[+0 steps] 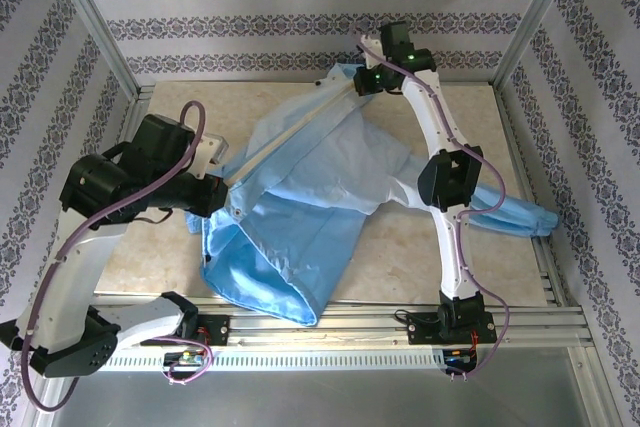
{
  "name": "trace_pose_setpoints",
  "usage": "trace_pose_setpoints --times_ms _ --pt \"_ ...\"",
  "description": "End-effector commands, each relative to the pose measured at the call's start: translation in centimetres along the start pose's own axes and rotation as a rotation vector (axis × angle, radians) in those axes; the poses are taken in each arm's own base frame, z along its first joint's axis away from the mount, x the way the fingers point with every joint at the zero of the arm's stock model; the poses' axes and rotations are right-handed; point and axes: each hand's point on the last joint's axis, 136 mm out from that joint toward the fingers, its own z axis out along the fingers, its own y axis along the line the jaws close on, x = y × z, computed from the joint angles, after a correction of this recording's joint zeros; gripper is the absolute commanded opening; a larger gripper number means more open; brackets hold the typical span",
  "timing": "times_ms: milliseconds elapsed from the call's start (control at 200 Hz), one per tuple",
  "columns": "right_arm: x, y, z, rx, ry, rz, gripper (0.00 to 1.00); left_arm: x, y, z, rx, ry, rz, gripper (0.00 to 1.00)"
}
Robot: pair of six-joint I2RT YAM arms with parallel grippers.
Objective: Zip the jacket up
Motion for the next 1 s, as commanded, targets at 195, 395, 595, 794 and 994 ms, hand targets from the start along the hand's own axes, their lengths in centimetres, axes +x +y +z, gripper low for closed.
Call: trace_pose_setpoints --times_ms 195,395,595,794,994 --pt "-5.4 -9.8 -6.4 0.227 -0.232 0.097 0.00 -3.8 4.4 -1.2 -0.152 -0.010 0.016 0.00" --pt "-7.3 -11.1 -9.3 0.264 -0.311 0.095 0.00 -7.5 7.3 -0.6 -0.265 -0.045 -0.022 0.00" --pt "-8.1 -12.3 -11.2 0.301 -0.354 0.092 0.00 -9.6 10.9 -2.5 -0.339 -0.185 -0.147 0.00" --pt "-6.7 -13.1 -9.3 0.289 -0.306 0.103 0.00 -7.8 12.9 -2.5 -0.369 -0.201 -0.220 0.00" --pt "-5.6 -13.7 -6.7 0.271 -0.271 0.133 0.00 -5.2 14.7 -1.6 -0.364 -0.190 -0.304 0.00"
